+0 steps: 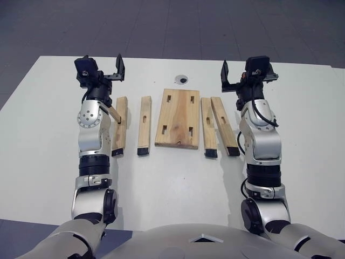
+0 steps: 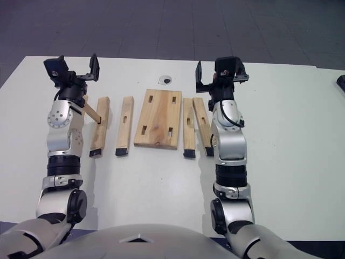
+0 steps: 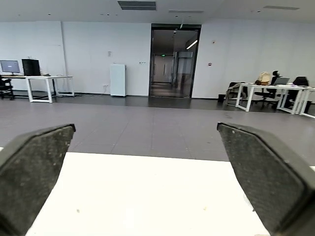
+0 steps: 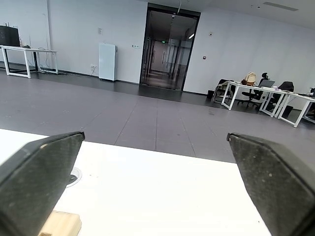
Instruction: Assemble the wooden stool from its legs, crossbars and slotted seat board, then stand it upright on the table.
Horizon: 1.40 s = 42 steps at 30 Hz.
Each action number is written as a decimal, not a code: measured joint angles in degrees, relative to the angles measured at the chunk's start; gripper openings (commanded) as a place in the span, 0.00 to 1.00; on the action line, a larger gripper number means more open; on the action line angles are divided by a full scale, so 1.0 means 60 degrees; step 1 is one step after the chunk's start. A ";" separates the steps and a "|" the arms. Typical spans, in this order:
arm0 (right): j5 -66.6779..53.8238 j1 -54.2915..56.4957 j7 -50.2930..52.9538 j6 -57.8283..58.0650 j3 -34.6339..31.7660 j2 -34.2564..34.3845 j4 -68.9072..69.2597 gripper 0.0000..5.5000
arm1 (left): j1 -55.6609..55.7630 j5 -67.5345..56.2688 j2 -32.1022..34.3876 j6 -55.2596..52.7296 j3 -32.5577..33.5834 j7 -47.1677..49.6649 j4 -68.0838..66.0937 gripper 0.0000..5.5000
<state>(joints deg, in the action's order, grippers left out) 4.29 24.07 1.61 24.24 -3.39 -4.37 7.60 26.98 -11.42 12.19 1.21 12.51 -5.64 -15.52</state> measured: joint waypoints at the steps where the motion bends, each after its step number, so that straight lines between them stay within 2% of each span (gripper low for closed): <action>1: 0.0000 0.0000 -0.0011 0.0000 0.0007 0.0001 0.0000 0.98 | 0.0000 -0.0005 0.0022 -0.0024 0.0087 0.0042 -0.0002 0.98; 8: 0.0002 -0.0001 -0.0009 -0.0001 0.0027 0.0013 -0.0025 0.98 | 0.0345 0.0030 0.0175 -0.0556 0.0287 0.0460 0.0116 0.98; 14: 0.0005 -0.0026 0.0028 -0.0010 0.0027 0.0016 -0.0041 0.98 | 0.1241 0.0025 0.0582 -0.0805 0.0523 0.0827 0.1723 0.98; 18: 0.0008 -0.0050 0.0039 -0.0034 0.0041 0.0027 -0.0049 0.98 | 0.0994 0.0122 0.0773 -0.1374 0.0463 0.0837 0.2853 0.98; 21: 0.0013 -0.0119 0.0052 -0.0071 0.0002 0.0004 -0.0068 0.98 | -0.0252 0.0032 0.0819 -0.2212 0.0459 0.0689 0.4511 0.98; 26: 0.0017 -0.0394 0.0065 -0.0097 -0.0057 -0.0048 -0.0063 0.98 | -0.3358 0.0012 0.0674 -0.3510 0.0305 0.0572 0.6805 0.98; 30: 0.0050 -0.0476 0.0062 -0.0126 -0.0072 -0.0117 -0.0053 0.98 | -0.5380 -0.0002 0.0039 -0.4047 -0.0033 0.0763 0.8196 0.98; 33: 0.0062 -0.0566 0.0063 -0.0127 -0.0087 -0.0170 -0.0005 0.98 | -0.6496 0.0085 -0.0338 -0.4190 -0.0759 0.0674 0.8358 0.98; 37: 0.0069 -0.0607 0.0062 -0.0126 -0.0076 -0.0173 0.0018 0.98 | -0.7360 0.0503 -0.0279 -0.4665 -0.1544 0.0414 0.7593 0.98; 42: 0.0068 -0.0618 0.0067 -0.0126 -0.0066 -0.0167 0.0064 0.98 | -0.7426 0.0833 -0.0021 -0.5180 -0.1364 0.0443 0.6816 0.98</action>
<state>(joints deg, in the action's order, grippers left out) 4.70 20.36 2.01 23.48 -3.79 -5.37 7.99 -17.58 -6.42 12.06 -29.87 4.33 -2.99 25.38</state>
